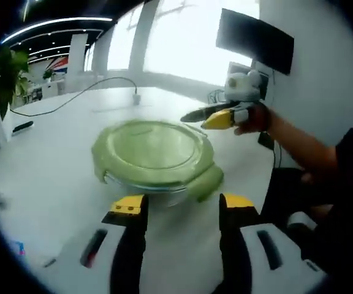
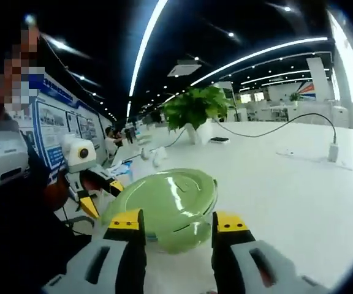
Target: Open container latches remove lid place lid upside down on tabletop take tomato from container place on tabletop
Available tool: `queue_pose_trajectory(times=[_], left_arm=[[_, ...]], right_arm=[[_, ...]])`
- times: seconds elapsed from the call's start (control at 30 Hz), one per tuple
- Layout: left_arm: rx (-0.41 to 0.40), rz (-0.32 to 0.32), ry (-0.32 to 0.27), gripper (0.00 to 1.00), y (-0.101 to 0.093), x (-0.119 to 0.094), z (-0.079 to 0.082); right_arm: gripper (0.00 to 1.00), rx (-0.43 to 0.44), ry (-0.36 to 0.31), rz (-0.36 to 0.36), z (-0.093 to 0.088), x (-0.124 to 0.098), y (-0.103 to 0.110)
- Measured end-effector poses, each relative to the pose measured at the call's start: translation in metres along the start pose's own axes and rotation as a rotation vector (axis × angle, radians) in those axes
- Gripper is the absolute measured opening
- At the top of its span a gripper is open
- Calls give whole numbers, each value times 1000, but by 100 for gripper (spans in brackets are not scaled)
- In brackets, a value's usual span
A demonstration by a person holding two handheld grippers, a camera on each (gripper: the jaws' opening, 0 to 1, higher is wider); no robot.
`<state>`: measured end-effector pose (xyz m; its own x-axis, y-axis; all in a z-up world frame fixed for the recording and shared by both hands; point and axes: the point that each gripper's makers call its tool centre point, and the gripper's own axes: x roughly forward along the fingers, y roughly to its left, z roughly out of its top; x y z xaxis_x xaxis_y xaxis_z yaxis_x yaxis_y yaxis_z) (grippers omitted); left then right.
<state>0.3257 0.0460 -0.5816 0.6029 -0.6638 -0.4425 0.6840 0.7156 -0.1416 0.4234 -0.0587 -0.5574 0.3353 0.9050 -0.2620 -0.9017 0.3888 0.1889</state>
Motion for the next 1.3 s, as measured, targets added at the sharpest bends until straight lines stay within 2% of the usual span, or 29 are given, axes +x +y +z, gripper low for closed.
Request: queue_pose_trajectory(times=[0.07, 0.13, 0.17, 0.23, 0.3, 0.37, 0.4, 0.47, 0.5, 0.57, 0.67, 0.73, 0.77, 0.97, 1.13, 1.17, 1.3], left_arm=[[9, 7, 3, 45, 3, 0, 1], [11, 3, 7, 46, 4, 0, 2], [12, 2, 6, 46, 4, 0, 1], [17, 5, 3, 45, 2, -2, 1], [1, 9, -9, 44, -3, -4, 2], [-4, 8, -17, 44, -12, -6, 2], [-2, 8, -19, 44, -16, -6, 2], [12, 34, -16, 44, -16, -5, 2], [18, 46, -12, 44, -14, -5, 2], [19, 57, -14, 44, -11, -5, 2], [6, 71, -34, 44, -4, -10, 7], [-7, 65, -68, 44, -1, -12, 14], [-24, 59, -48, 44, -1, -12, 12], [4, 73, -56, 45, 6, -9, 13], [0, 63, -50, 45, -6, -10, 10], [1, 72, -54, 45, -7, -9, 11], [12, 173, -63, 42, 1, -6, 11]], right_arm=[[22, 51, 17, 33, -4, -1, 13], [23, 10, 23, 29, -3, -1, 18], [26, -63, 22, -21, -1, -2, 11], [33, -85, 26, -7, -2, -4, 12], [39, -59, 47, 13, -5, -7, 6], [39, -58, 49, 24, -5, -8, -1], [39, -30, 51, 12, -4, -6, -7], [38, 12, 57, 42, -4, 1, -7], [37, 43, 67, 45, -6, 5, -8], [29, 73, 131, 49, -18, 7, -5], [28, 43, 109, 52, -16, 3, -3], [27, 69, 122, 65, -19, 1, 2], [27, 65, 121, 67, -20, 0, 4], [26, 45, 105, 45, -23, -8, 16], [26, 24, 79, -6, -22, -9, 22], [26, 15, 77, -10, -22, -9, 24], [26, 5, 77, -23, -21, -8, 28]])
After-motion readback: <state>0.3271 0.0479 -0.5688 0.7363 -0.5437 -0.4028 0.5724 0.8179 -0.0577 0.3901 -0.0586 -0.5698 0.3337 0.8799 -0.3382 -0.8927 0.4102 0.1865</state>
